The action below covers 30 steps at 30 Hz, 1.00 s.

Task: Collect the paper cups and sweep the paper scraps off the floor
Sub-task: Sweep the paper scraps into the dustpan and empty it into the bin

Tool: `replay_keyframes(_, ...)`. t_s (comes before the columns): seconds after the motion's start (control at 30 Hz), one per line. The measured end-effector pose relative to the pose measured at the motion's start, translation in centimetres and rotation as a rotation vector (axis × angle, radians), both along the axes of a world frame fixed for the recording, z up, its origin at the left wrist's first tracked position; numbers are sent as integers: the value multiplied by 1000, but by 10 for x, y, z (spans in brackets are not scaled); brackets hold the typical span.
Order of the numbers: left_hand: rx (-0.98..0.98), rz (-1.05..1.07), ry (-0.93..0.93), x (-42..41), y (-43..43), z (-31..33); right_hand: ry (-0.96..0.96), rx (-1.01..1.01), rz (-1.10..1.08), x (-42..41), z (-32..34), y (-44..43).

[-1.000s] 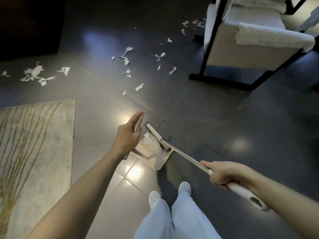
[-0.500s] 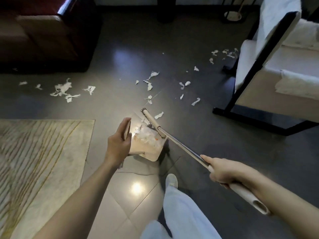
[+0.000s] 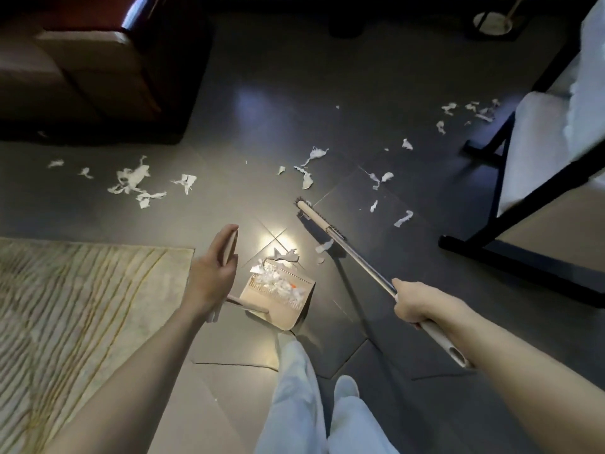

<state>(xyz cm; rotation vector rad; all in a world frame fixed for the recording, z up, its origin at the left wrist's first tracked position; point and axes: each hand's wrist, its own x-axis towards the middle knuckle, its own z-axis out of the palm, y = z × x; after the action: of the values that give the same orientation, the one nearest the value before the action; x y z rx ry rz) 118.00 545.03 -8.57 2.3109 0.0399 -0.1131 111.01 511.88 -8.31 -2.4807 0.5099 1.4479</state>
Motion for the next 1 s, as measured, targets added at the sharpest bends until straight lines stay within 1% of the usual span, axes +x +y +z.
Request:
replay_keyframes(0.1,6,-1,36,41,18,1,74,28,14,18,-14,24)
replay_keyframes(0.23,-5,-49,54,71,33,2,149,66,79,25,-19,60)
replay_keyframes(0.4,-50,-75,70,86,47,3,232,124,193,40,8,80)
replay_keyframes(0.53,-105,-102,77,85,49,6,258,147,179,55,41,78)
replay_keyframes(0.73,-150,-58,71,107,40,6,184,101,166,86,68,66)
replay_keyframes(0.9,-143,-10,52,146,21,-1,114,62,142,142,70,35)
replay_keyframes(1.0,-96,7,67,173,10,-6,58,57,138,188,64,10)
